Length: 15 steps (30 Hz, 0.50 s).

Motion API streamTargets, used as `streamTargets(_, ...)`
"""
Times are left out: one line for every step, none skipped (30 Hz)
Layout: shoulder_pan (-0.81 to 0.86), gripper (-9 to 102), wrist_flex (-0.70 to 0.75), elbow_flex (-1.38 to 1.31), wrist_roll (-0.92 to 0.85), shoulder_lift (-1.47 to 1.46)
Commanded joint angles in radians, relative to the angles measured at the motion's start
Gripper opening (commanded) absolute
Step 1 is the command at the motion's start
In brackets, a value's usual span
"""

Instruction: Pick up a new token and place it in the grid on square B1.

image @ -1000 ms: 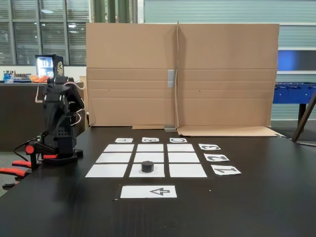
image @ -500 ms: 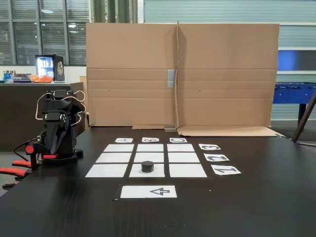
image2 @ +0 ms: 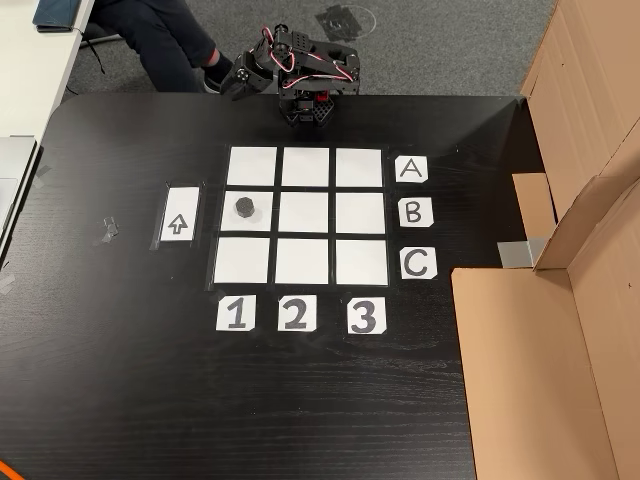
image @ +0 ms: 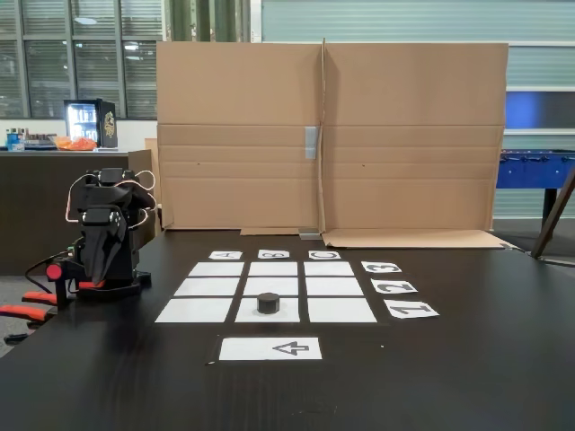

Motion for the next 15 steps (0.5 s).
streamTargets(0.003, 10, 0.005, -0.003, 0.008, 0.012)
streamTargets(0.003, 10, 0.005, -0.003, 0.008, 0.012)
streamTargets(0.003, 10, 0.005, -0.003, 0.008, 0.012)
streamTargets(0.003, 10, 0.005, -0.003, 0.008, 0.012)
streamTargets(0.003, 10, 0.005, -0.003, 0.008, 0.012)
streamTargets(0.003, 10, 0.005, -0.003, 0.008, 0.012)
streamTargets(0.003, 10, 0.005, -0.003, 0.008, 0.012)
streamTargets(0.003, 10, 0.005, -0.003, 0.008, 0.012)
streamTargets(0.003, 10, 0.005, -0.003, 0.008, 0.012)
streamTargets(0.003, 10, 0.005, -0.003, 0.008, 0.012)
streamTargets(0.003, 10, 0.005, -0.003, 0.008, 0.012)
streamTargets(0.003, 10, 0.005, -0.003, 0.008, 0.012)
streamTargets(0.003, 10, 0.005, -0.003, 0.008, 0.012)
streamTargets(0.003, 10, 0.005, -0.003, 0.008, 0.012)
streamTargets(0.003, 9, 0.005, -0.003, 0.008, 0.012)
